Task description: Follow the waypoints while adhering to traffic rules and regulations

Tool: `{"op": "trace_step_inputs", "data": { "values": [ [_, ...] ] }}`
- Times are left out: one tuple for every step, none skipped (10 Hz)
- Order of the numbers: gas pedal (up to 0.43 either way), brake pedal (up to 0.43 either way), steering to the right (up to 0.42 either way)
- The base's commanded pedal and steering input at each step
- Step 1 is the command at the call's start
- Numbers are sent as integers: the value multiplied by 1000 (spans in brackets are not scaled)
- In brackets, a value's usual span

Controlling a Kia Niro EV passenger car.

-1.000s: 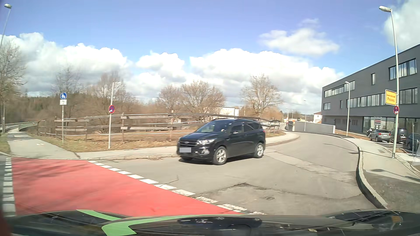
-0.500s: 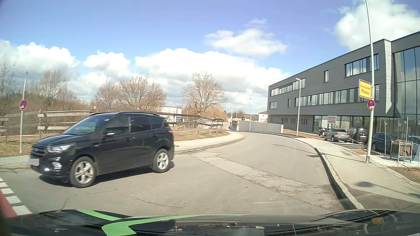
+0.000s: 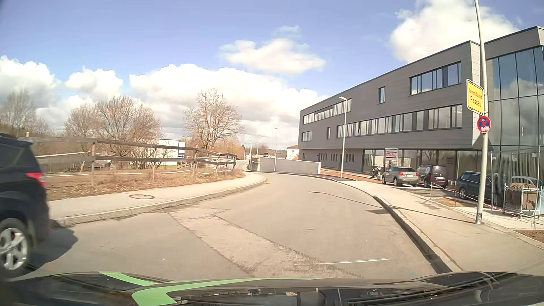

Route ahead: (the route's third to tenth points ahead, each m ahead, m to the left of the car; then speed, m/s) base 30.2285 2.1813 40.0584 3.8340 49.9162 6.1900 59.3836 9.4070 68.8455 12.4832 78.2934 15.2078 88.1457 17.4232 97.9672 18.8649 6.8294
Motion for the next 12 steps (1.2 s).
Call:
{"op": "trace_step_inputs", "data": {
  "values": [
    [240, 0, 134],
    [240, 0, 113],
    [240, 0, 97],
    [240, 0, 90],
    [240, 0, 83],
    [240, 0, 79],
    [240, 0, 71],
    [240, 0, 56],
    [228, 0, 42],
    [228, 0, 31],
    [220, 0, 24],
    [197, 0, 16]
  ]
}}
